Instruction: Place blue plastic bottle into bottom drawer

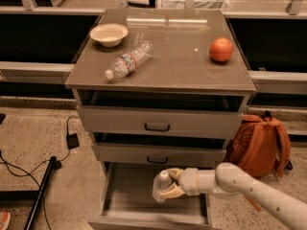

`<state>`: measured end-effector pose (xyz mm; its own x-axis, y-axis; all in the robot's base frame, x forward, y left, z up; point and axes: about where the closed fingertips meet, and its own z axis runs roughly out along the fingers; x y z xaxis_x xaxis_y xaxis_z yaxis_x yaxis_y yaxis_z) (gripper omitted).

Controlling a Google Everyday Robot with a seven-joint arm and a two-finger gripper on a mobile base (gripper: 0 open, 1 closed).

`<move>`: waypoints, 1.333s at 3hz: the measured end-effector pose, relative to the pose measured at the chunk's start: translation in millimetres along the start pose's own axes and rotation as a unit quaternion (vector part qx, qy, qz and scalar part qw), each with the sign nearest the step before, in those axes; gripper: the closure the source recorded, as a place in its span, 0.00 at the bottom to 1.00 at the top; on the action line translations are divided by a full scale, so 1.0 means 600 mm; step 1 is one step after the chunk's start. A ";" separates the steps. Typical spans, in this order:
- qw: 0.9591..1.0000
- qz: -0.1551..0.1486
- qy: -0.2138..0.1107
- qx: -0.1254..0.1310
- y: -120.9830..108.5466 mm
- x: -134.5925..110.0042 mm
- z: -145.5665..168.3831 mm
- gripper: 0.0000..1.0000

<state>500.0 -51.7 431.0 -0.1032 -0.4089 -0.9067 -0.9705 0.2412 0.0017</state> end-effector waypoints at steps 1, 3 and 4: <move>1.000 0.014 -0.007 -0.023 0.022 0.104 0.105 1.00; 1.000 0.020 0.000 -0.014 0.048 0.214 0.203 1.00; 1.000 0.014 -0.003 0.017 0.046 0.239 0.219 0.82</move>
Offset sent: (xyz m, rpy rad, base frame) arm -0.0193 0.0725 -0.2139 0.0282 0.1136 0.0449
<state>487.0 12.1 245.8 -0.1280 -0.3967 -0.9090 -0.9595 0.2813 0.0124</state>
